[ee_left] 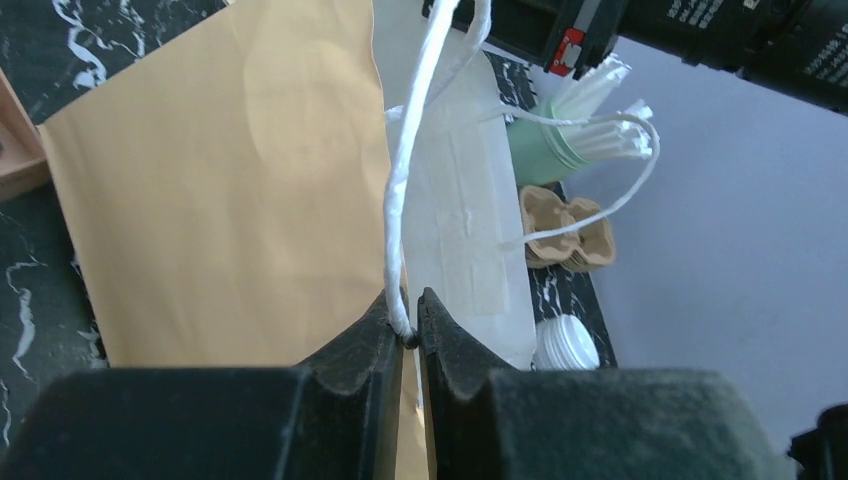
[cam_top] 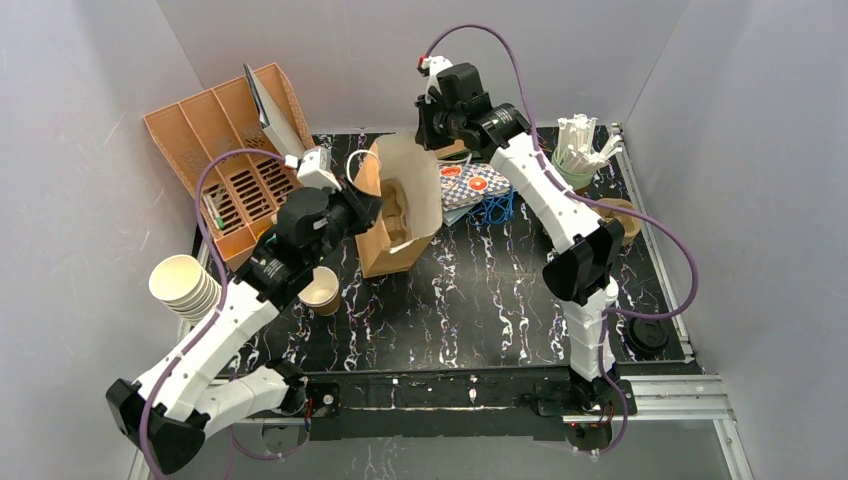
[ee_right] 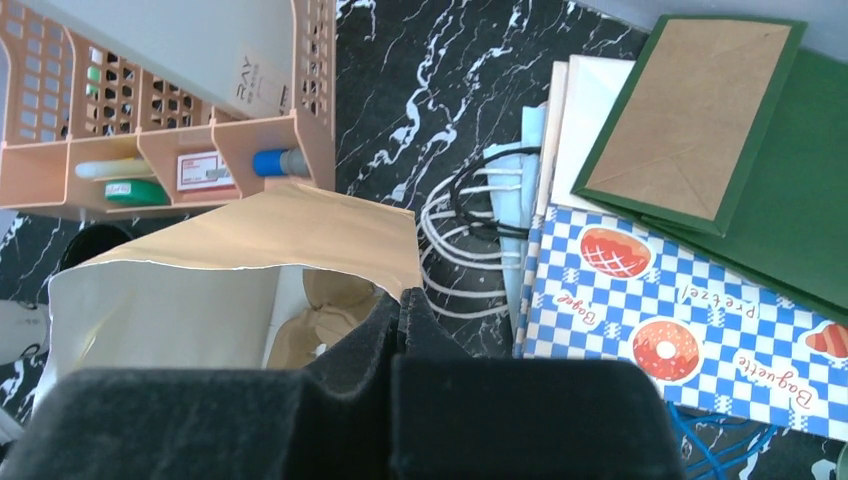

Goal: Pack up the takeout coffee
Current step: Place the takeout bag at the center of the board.

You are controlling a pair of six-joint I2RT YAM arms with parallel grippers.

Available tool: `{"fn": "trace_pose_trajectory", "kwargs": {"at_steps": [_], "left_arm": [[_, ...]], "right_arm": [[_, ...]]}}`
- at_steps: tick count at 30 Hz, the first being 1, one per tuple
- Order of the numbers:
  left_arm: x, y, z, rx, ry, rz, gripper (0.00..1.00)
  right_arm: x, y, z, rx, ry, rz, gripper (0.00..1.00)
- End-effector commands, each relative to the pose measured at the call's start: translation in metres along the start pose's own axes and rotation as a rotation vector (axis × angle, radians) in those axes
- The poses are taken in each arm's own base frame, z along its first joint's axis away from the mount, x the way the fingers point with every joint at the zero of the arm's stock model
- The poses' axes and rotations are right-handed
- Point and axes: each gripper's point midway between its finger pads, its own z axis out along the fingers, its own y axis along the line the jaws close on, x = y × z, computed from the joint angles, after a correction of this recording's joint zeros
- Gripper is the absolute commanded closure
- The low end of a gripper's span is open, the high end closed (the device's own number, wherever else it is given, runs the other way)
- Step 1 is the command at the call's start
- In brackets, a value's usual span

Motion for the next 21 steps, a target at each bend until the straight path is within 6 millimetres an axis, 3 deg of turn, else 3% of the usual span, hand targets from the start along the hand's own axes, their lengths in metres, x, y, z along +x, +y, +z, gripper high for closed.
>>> {"fn": "trace_pose_trajectory", "kwargs": {"at_steps": [1, 3, 6, 9, 13, 17, 21], "left_arm": [[-0.035, 0.008, 0.01, -0.092, -0.087, 0.074, 0.9], [-0.039, 0.011, 0.017, -0.111, -0.084, 0.087, 0.9], [-0.044, 0.019, 0.028, -0.144, -0.078, 0.097, 0.9], [-0.048, 0.029, 0.038, -0.173, -0.087, 0.084, 0.9], [-0.059, 0.043, 0.05, -0.214, -0.113, 0.092, 0.88], [-0.065, 0.051, 0.058, -0.24, -0.102, 0.122, 0.6], [-0.077, 0.057, 0.046, -0.308, -0.101, 0.166, 0.35]], "right_arm": [[-0.057, -0.006, -0.006, 0.005, -0.198, -0.005, 0.99], [-0.061, -0.007, -0.003, 0.009, -0.217, -0.008, 0.97], [-0.063, -0.008, 0.002, 0.002, -0.24, -0.014, 0.79], [-0.067, -0.007, 0.003, -0.003, -0.256, -0.023, 0.55], [-0.076, -0.004, -0.006, -0.008, -0.282, -0.026, 0.47], [-0.083, -0.003, -0.026, -0.005, -0.309, -0.031, 0.16], [-0.09, 0.0, -0.053, -0.006, -0.33, -0.047, 0.05]]}}
